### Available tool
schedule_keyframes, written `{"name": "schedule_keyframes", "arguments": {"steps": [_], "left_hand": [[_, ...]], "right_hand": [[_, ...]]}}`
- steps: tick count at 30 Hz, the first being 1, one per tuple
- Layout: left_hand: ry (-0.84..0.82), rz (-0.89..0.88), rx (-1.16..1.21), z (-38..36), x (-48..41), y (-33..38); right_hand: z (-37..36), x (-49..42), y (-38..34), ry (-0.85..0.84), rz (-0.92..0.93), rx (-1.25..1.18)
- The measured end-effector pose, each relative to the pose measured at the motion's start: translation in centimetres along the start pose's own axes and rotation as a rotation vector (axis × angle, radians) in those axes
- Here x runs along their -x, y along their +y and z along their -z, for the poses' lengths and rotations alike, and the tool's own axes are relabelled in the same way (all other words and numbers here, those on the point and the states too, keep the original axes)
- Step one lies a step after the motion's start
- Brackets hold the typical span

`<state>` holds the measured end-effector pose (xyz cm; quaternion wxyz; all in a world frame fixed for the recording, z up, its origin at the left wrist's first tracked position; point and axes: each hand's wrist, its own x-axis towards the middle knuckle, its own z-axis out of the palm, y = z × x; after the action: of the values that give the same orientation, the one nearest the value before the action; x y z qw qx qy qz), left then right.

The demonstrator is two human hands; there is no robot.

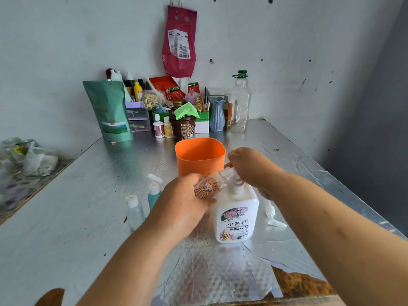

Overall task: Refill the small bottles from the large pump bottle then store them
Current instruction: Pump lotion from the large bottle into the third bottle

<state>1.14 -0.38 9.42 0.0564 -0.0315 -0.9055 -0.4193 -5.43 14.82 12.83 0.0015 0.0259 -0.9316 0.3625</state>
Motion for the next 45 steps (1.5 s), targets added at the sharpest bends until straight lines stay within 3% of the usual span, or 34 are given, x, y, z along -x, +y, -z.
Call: {"name": "schedule_keyframes", "arguments": {"steps": [45], "left_hand": [[0.002, -0.019, 0.046, -0.3, -0.3, -0.6]], "right_hand": [[-0.3, -0.3, 0.1, 0.015, -0.022, -0.005]]}}
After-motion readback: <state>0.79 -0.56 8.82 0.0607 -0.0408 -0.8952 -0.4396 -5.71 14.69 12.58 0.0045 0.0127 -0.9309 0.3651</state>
